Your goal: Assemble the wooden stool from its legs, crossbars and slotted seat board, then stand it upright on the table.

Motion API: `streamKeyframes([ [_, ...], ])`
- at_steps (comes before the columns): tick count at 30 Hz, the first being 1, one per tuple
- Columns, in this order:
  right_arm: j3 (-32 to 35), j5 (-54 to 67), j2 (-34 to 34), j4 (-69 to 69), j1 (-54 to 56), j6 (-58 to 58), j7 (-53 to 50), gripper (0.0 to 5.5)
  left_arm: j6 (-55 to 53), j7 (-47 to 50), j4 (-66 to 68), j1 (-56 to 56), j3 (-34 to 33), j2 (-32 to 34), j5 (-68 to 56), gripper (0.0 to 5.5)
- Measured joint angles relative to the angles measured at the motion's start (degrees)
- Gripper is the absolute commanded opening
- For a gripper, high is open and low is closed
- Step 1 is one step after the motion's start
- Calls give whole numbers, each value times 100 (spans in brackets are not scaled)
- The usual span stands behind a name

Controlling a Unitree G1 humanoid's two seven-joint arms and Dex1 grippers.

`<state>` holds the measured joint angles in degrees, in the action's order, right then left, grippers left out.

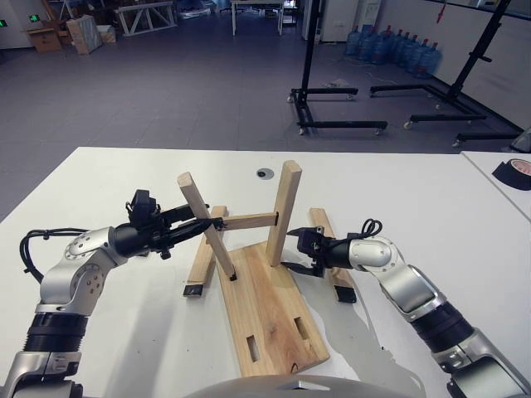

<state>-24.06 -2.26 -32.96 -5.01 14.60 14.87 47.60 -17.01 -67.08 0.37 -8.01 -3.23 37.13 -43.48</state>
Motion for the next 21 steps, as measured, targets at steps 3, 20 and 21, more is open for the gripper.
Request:
streamKeyframes([
  [3, 170, 295, -54, -302, -247, 230, 155, 378, 55, 29, -11, 37, 76, 29, 3, 201],
  [20, 1785, 2662, 417, -2847, 843, 1217, -381, 378, 419, 342, -234, 48, 493, 270, 3, 201],
  [21, 1700, 2285, 570, -2799, 1103, 960, -673, 378, 427, 351, -234, 46, 505, 280, 3, 201],
])
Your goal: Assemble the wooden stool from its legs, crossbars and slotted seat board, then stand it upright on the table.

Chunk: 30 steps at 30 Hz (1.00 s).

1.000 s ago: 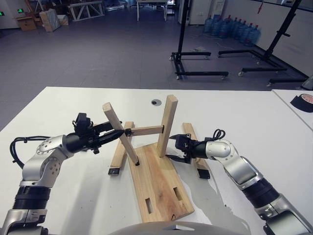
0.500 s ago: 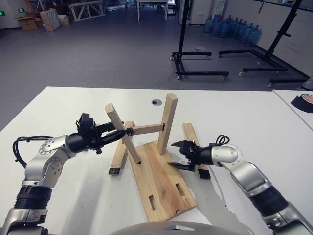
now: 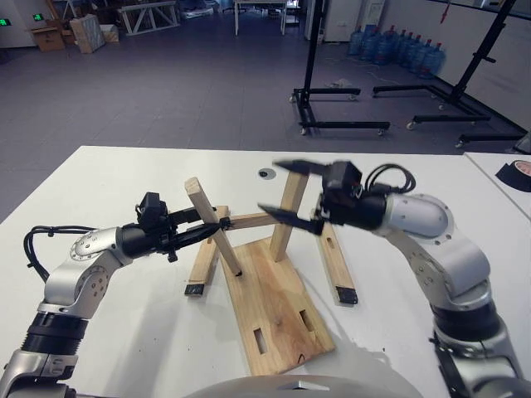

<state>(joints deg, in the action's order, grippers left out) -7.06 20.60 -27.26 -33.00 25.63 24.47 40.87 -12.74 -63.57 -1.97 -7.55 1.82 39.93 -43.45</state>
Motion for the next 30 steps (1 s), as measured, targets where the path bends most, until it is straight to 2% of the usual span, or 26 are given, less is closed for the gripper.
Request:
streamKeyframes([
  [5, -1020, -2441, 247, 886, 578, -1528, -1175, 378, 8, 52, -47, -15, 62, 78, 0, 201],
  [9, -2294, -3925, 111, 2106, 483, -2539, -1225, 378, 8, 280, -219, -73, 251, 101, 0, 201],
  [11, -2604, -4330, -87, 2373, 496, -2883, -1113, 378, 2, 358, -249, -85, 376, 113, 16, 201],
  [17, -2656, -4420, -542, 2134, 573, -3091, -821, 378, 68, 633, -486, -73, 640, 115, 18, 201],
  [26, -2628, -4415, -579, 2150, 528, -3142, -833, 378, 143, 784, -513, -50, 751, 114, 18, 201],
  [30, -2470, -4415, -456, 2319, 317, -3334, -1174, 378, 142, 890, -588, 6, 751, 108, 17, 201],
])
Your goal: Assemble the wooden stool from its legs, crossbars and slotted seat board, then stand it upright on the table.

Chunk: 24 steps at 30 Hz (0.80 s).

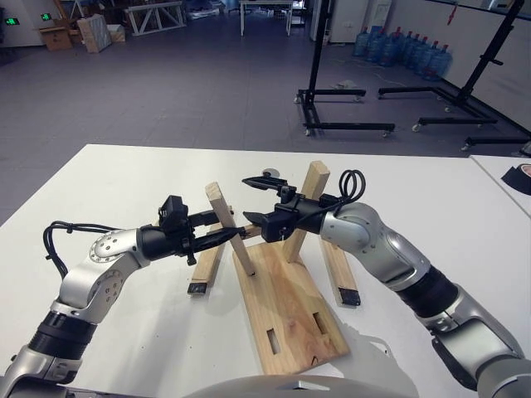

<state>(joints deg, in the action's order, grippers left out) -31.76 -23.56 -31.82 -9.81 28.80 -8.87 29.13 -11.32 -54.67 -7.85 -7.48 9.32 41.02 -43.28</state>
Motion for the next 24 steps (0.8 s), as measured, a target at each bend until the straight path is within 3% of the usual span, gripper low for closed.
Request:
streamKeyframes([
  [6, 426, 8, 406, 220, -310, 9, -619, 378, 0, 92, -82, 26, 12, 5, 1, 201],
  [12, 403, -1, 385, 84, -401, 122, -152, 378, -2, 137, -128, 23, 53, 57, 1, 201],
  [14, 393, 0, 192, -76, -403, 124, -4, 378, -4, 176, -156, 32, 64, 61, 1, 245],
  [16, 378, 3, 154, -174, -405, 125, 69, 378, -559, 337, 59, 348, 536, 184, 763, 275],
  [18, 364, 1, 102, -184, -418, 123, 88, 378, -856, 415, 312, 803, 782, 134, 1048, 275],
  [24, 358, 1, 73, -186, -422, 121, 88, 378, -771, 127, 135, 866, -229, 97, 866, 275],
])
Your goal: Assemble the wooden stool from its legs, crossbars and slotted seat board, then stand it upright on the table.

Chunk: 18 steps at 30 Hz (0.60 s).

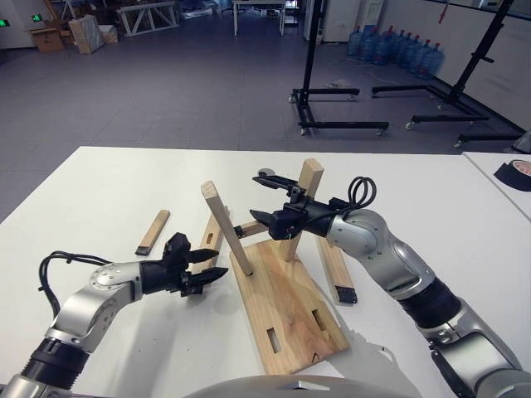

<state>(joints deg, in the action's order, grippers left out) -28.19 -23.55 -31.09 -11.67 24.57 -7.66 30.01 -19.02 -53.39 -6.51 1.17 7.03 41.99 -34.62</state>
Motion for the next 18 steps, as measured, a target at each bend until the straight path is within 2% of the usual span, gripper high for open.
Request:
streamKeyframes([
  [3, 3, 12, -14, -94, -10, 132, 59, 378, 30, -38, 72, -10, -840, -13, -383, 275],
  [6, 3, 13, -61, -174, -12, 204, 136, 378, 54, 395, 375, -443, -1711, -182, -702, 275],
  [10, 2, 13, -79, -222, -16, 263, 175, 378, -39, 982, 42, -836, -2433, -844, -1735, 275],
  [14, 1, 15, -90, -229, -16, 264, 181, 378, -334, 1662, -774, -1370, -2657, -1376, -3021, 275],
  [18, 1, 52, -101, -228, -15, 263, 191, 378, -825, 2497, -1376, -2102, -2303, -1723, -3768, 275],
])
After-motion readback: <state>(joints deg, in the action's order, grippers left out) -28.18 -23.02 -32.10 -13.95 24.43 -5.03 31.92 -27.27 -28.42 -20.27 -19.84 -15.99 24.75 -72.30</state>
